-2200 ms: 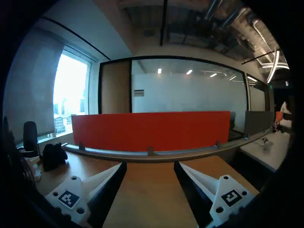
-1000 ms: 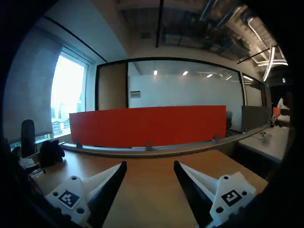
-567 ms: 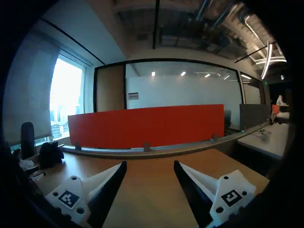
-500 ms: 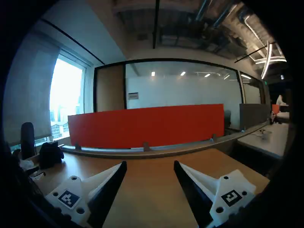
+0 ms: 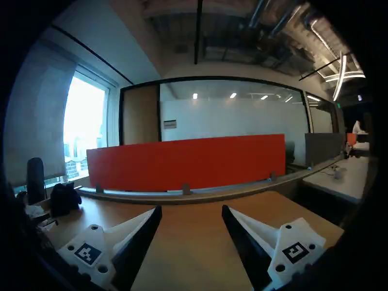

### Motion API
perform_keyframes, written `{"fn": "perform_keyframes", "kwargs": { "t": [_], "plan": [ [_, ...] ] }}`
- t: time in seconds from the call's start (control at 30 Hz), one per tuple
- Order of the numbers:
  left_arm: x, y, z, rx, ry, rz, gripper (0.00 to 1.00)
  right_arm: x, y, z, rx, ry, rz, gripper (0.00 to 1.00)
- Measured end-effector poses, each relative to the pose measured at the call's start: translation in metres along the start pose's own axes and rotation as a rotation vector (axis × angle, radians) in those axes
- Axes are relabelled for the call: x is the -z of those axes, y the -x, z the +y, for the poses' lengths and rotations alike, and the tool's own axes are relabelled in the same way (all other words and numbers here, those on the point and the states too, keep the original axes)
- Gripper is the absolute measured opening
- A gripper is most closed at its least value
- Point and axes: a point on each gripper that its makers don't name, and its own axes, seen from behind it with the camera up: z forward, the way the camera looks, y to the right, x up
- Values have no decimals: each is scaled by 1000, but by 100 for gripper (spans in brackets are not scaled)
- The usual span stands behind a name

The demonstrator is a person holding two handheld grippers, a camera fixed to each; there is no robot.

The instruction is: Fold towel

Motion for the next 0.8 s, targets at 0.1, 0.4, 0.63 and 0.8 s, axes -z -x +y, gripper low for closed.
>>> {"fn": "perform_keyframes", "kwargs": {
  "t": [0.1,0.4,0.63,0.8],
  "plan": [
    [0,0,0,0,0,0,96,-1,-3,4,7,5,8,95],
    [0,0,0,-1,-1,-1,96,-6,-9,19,41,21,35,96],
    [0,1,0,-1,-1,-1,97,-9,4,24,60,21,41,97],
    [-1,1,0,-1,-1,-1,96,-10,18,24,64,10,43,97]
  ]
}}
